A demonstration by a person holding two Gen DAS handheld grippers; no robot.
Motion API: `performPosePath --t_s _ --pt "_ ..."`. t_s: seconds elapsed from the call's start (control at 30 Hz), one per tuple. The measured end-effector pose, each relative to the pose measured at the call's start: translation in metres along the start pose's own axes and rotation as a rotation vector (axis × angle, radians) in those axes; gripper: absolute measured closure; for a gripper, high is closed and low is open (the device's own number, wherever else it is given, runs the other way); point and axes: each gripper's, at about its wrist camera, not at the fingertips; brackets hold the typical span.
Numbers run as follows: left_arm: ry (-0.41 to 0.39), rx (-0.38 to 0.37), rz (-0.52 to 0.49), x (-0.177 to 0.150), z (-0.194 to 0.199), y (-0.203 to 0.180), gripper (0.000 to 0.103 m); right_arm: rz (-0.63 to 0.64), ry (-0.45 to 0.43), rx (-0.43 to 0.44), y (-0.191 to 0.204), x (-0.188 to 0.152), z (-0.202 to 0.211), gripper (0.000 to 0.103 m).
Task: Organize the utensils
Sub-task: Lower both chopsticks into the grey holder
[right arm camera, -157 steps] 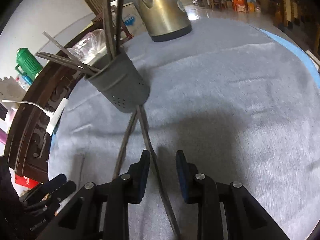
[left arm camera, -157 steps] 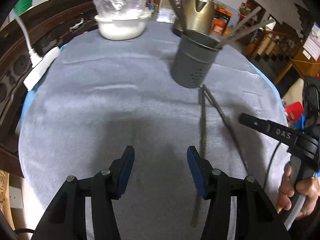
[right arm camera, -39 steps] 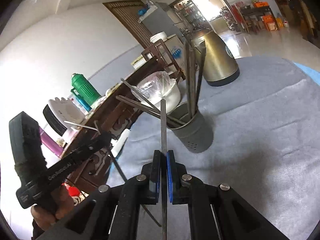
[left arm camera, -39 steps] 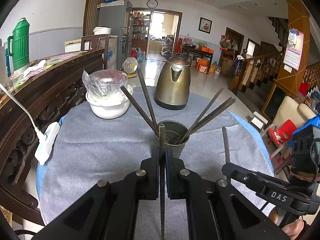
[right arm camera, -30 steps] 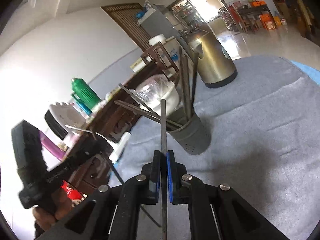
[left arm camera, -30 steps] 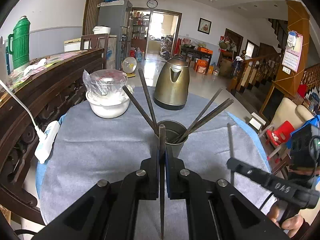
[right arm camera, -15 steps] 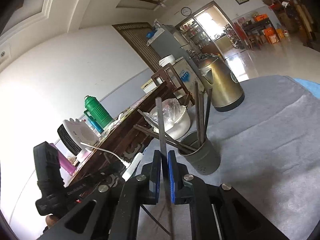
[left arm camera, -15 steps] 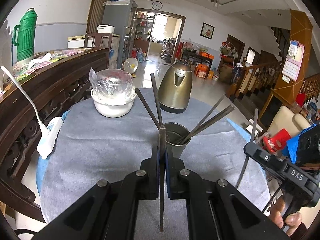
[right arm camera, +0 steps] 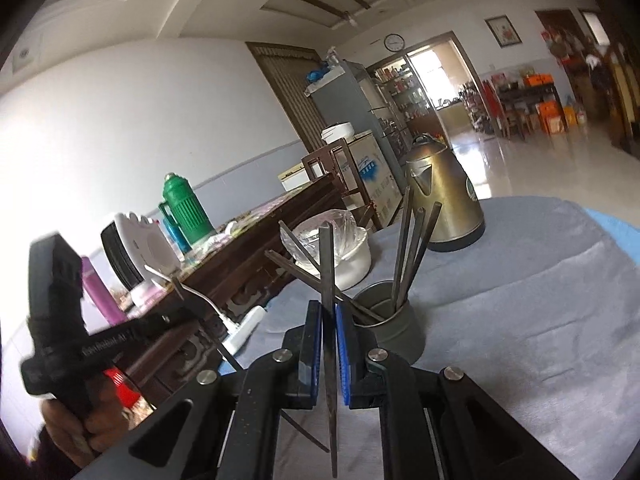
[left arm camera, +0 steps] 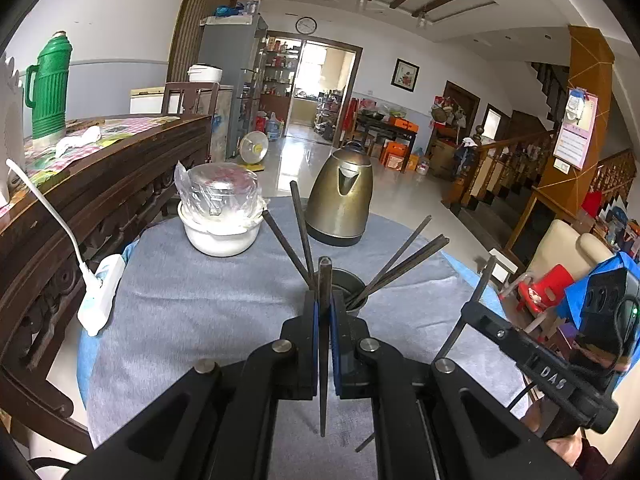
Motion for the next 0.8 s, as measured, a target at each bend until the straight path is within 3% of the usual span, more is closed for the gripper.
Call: performPosePath --t_s 0.3,0.6,0.8 --pt "-0.018 0.011 -0.048 0.018 0.006 -0.005 0.098 0.131 -0.038 -0.056 0.022 0.003 -0.002 0.093" --pt "-0.033 0.030 -0.104 0.038 0.009 -0.008 0.098 0.115 -0.051 -0.048 0.026 0.022 -0.008 0.094" --pt "-0.025 0.016 -0.087 0.051 0.004 0.000 0.098 0.138 -0.068 -0.054 0.034 0.033 -0.012 0.094"
Point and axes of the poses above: each gripper's, at about its wrist camera, not at the fingertips, and z roughly against the way its jaws point, y to its left, x to its top, and after that the axes turned 13 degrees about -z, right-handed
